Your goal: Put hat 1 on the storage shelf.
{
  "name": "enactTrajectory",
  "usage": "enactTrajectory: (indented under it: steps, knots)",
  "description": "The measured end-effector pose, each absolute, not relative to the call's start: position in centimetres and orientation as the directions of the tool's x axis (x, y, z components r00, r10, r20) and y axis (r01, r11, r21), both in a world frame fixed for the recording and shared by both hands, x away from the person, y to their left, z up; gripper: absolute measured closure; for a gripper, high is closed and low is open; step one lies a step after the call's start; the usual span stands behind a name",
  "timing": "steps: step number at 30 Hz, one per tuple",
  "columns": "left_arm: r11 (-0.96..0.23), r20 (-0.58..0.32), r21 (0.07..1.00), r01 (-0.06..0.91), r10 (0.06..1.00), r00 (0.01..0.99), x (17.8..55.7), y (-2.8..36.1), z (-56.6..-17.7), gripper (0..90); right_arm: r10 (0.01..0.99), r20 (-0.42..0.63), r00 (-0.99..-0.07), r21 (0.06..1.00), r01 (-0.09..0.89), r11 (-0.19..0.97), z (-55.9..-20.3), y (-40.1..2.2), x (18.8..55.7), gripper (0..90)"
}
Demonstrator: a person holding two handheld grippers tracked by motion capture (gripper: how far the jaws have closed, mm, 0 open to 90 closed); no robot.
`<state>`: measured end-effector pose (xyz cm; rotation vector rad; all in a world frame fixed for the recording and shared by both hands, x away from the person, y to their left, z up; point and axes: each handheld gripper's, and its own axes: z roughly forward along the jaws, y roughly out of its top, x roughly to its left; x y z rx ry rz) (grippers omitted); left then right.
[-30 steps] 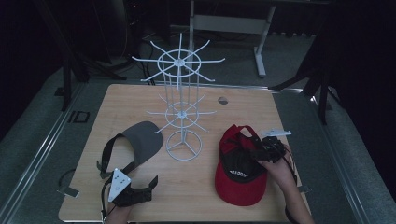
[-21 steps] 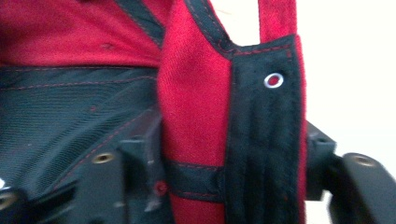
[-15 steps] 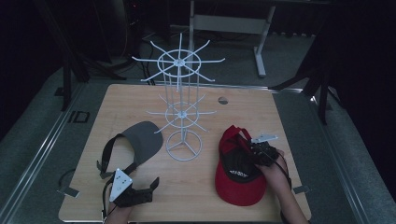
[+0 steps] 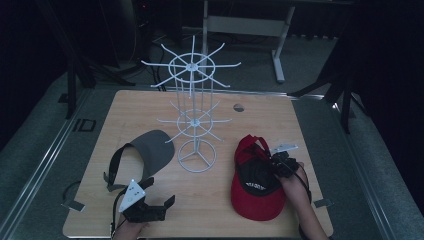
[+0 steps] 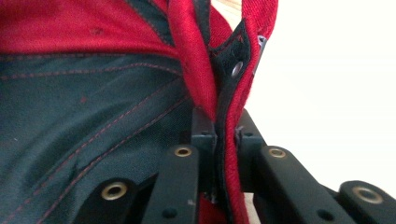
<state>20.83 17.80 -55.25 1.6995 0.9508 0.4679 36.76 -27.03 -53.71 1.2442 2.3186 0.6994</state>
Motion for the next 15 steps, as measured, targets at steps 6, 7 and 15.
enactTrajectory:
  steps: [6, 7, 15]
  knots:
    - [-0.139, -0.147, 0.906, 0.399, 0.782, 0.606, 21.0, 17.6, -54.8, 1.7, 0.868, -0.088, -0.488, 0.665, 0.620, 0.416, -51.9, -27.5, 35.8, 83.9]
    - [-0.143, -0.146, 0.904, 0.403, 0.783, 0.605, 21.0, 17.7, -54.6, 1.7, 0.875, -0.095, -0.474, 0.692, 0.601, 0.400, -50.7, -27.6, 35.3, 83.9]
    - [-0.185, -0.169, 0.898, 0.399, 0.693, 0.701, 21.3, 18.0, -53.9, 2.3, 0.868, -0.043, -0.494, 0.782, 0.524, 0.338, -46.5, -27.9, 33.1, 84.0]
